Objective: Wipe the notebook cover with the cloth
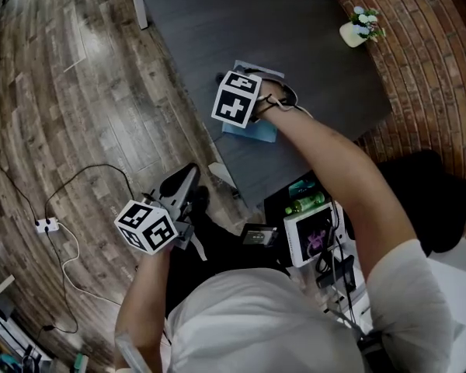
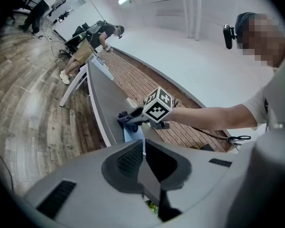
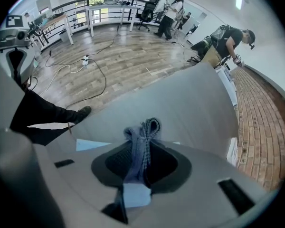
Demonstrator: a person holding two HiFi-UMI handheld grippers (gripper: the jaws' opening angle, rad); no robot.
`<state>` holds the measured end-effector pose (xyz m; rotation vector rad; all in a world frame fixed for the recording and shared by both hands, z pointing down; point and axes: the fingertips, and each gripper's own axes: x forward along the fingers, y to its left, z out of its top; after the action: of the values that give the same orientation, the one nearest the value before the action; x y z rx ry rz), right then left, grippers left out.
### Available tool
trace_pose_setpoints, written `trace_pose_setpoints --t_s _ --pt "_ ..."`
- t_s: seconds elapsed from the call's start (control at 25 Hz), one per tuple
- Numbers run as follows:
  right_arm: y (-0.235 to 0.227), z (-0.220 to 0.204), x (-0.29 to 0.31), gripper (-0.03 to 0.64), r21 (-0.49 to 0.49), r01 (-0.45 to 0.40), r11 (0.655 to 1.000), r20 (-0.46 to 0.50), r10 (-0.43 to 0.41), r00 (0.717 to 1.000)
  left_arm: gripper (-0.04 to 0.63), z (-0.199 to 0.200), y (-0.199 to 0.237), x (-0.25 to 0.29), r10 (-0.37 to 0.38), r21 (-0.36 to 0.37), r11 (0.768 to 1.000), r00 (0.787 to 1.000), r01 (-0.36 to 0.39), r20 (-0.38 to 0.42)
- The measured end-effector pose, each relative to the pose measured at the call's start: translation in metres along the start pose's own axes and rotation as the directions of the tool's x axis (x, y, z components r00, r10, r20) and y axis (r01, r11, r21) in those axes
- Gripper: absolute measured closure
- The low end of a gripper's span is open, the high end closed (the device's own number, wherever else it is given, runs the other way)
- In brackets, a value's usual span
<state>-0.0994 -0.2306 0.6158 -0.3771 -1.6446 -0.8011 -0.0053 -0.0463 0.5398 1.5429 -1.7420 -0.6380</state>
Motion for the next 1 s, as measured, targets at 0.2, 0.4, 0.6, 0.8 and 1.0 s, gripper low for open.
trace_pose_setpoints --t_s 0.2,0.4,0.6,0.8,1.0 --pt "0.021 0.005 -0.005 0.511 -0.022 -0.014 1.000 0.003 0.014 1.000 0.586 -0.004 -0.008 -0.014 0.010 0.010 1.000 1.000 -0.010 -0.003" --pt "0.042 0.011 -0.010 0.511 -0.034 -0.026 0.999 0.003 0.026 1.000 0.586 -0.009 -0.012 -0.026 0.003 0.016 1.000 1.000 -0.003 -0.021" --pt "0.059 0.013 -0.015 0.511 -0.009 -0.020 1.000 -0.009 0.020 1.000 0.586 -0.015 -0.014 -0.049 -0.015 0.028 0.999 0.999 0.017 -0.049" --pt "0.081 0.015 -0.020 0.511 0.016 -0.016 1.000 -0.025 0.016 1.000 0.586 -0.020 -0.012 -0.076 -0.021 0.028 0.999 0.997 0.023 -0.071" --pt "0.097 0.018 -0.025 0.511 0.040 -0.021 0.999 -0.032 0.022 0.999 0.586 -0.020 -0.013 -0.092 -0.038 0.042 0.998 0.996 0.041 -0.082"
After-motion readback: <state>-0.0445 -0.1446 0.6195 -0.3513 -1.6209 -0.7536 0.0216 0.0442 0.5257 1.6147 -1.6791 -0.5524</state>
